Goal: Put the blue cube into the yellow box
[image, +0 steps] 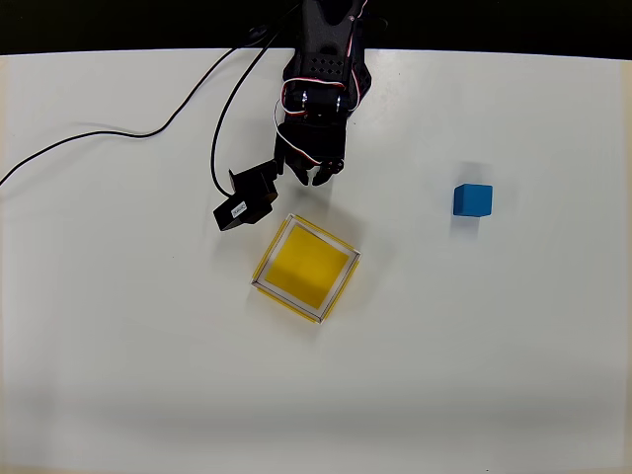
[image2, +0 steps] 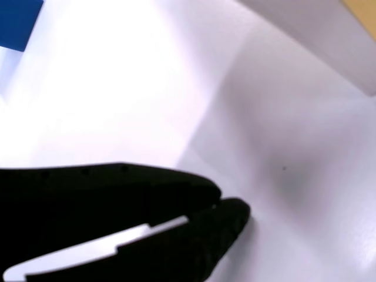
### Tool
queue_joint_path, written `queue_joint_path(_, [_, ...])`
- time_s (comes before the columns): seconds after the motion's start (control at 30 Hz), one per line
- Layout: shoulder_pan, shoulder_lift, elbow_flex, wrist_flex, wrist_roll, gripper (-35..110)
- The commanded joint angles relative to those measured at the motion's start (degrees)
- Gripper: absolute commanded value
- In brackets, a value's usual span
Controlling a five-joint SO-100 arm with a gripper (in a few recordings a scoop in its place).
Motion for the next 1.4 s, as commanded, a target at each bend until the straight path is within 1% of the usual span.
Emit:
queue_joint_path(0.0, [0.3,1.6,1.6,1.0,0.8,1])
queue_joint_path(0.27, [0.3,1.6,1.6,0.9,0.9,1])
queue_joint_path(0.4, [0.0,1.6,1.6,0.7,2.7,1])
queue_joint_path(0.47, [-0.1,1.4,1.6,0.6,3.1,6])
queue_joint_path(0.53, [-0.7,1.1,1.0,0.8,1.2,11])
queue_joint_path(0.67, [-2.7,-4.2,-6.6,-0.8,0.9,20])
queue_joint_path(0.8, [-5.7,-11.1,-16.5,-3.5,3.4,28])
queue_joint_path(1.0, [-11.8,-21.3,-30.2,-5.3,7.3,44])
queue_joint_path(1.1, [-15.5,-25.8,-35.5,-6.0,8.0,47])
queue_joint_path(1.27, [-21.5,-34.3,-43.7,-12.0,13.9,48])
queue_joint_path(1.37, [-25.4,-38.3,-46.8,-17.2,17.1,49])
